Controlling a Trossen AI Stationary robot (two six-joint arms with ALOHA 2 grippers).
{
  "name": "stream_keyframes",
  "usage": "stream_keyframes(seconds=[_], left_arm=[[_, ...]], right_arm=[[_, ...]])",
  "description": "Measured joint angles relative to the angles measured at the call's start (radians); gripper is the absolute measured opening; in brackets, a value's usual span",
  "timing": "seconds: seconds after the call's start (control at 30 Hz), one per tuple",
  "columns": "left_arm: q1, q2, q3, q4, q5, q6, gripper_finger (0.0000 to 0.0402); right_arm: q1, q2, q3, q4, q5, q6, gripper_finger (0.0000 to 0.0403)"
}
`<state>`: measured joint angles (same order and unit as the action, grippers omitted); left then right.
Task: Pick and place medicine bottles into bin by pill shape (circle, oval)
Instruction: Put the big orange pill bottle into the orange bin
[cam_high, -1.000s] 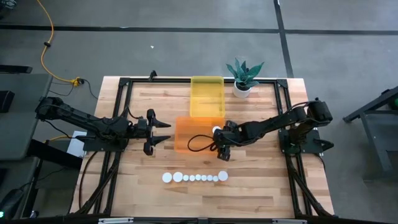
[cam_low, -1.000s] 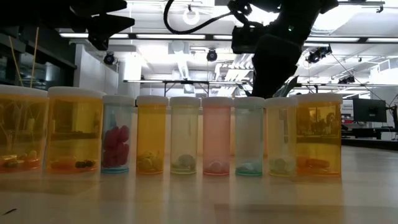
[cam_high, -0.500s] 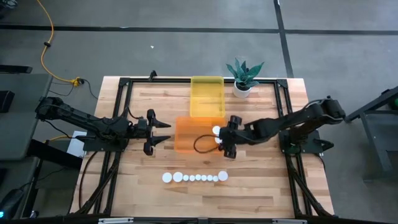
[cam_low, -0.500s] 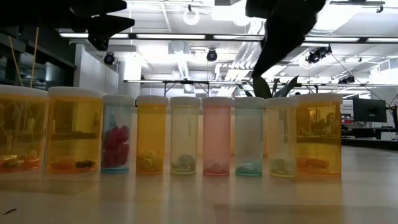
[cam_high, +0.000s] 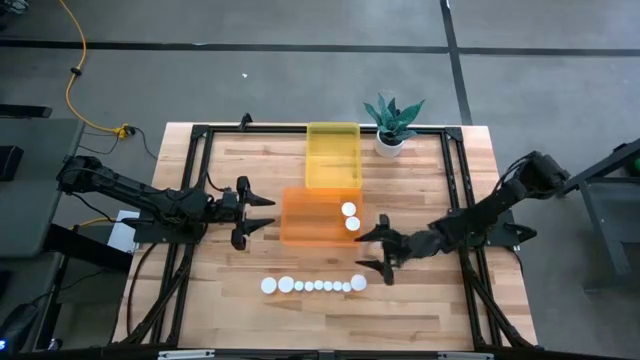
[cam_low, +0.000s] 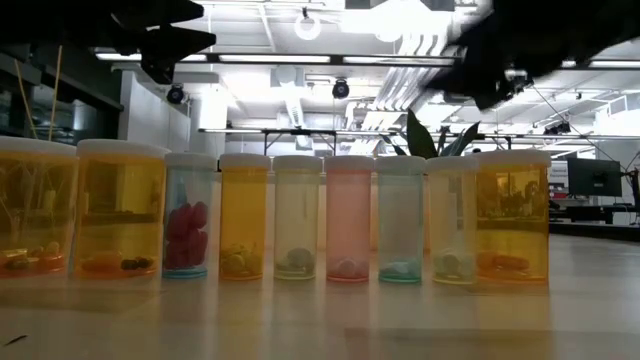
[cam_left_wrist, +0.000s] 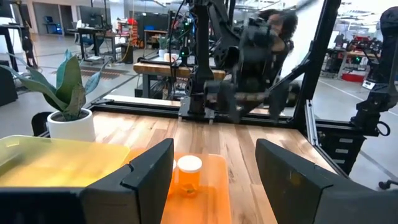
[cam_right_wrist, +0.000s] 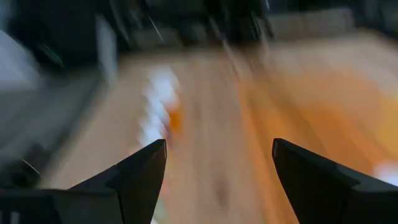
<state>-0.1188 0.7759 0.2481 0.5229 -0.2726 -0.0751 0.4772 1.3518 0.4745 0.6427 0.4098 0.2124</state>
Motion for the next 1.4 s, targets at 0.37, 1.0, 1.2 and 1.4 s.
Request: stream_keyframes(seconds=[0.37,1.0,1.2,1.4], left_arm=[[0.0,0.0,0.0,0.0,0.0,0.0,0.0216],[0.0,0.0,0.0,-0.001,0.0,0.0,0.0216],[0.0,0.0,0.0,-0.001,0.0,0.0,0.0216],[0.0,0.0,0.0,-0.001,0.0,0.0,0.0216]], right_arm=[[-0.083,0.0,0.048,0.274,-0.087,-0.371,0.0287],[-0.132,0.0,0.178,0.008,-0.072,-0.382,0.0287],[-0.133,0.0,0.18,-0.021,0.063,-0.428,0.0287],[-0.13,0.0,0.18,-0.033,0.075,-0.412,0.0287]])
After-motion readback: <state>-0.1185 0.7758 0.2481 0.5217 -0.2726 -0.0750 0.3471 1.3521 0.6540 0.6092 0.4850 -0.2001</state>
